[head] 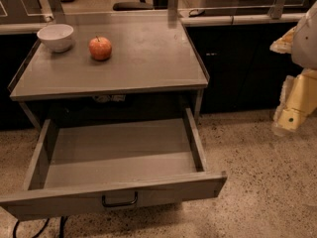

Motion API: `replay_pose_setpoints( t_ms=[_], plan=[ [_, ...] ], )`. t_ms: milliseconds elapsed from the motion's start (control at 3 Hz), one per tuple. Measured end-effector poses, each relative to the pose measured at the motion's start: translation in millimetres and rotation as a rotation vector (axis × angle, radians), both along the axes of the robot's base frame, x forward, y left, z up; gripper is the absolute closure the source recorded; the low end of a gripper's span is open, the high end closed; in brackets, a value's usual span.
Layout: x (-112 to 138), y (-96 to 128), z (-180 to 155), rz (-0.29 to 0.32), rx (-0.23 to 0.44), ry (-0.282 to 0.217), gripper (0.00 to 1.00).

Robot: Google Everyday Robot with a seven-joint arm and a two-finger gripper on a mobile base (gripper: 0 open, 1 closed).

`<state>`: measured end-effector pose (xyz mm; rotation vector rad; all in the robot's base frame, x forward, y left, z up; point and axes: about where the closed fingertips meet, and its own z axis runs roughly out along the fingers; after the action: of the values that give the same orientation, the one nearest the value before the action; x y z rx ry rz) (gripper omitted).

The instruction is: Close top drawer

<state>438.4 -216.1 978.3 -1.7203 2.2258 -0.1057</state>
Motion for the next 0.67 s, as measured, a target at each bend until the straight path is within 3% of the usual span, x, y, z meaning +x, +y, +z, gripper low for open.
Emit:
replay_pose_setpoints(
  t_ms=[667],
  plan=[
    [-5, 0, -14, 0.009, 0.034, -0.010, 0.00]
  ],
)
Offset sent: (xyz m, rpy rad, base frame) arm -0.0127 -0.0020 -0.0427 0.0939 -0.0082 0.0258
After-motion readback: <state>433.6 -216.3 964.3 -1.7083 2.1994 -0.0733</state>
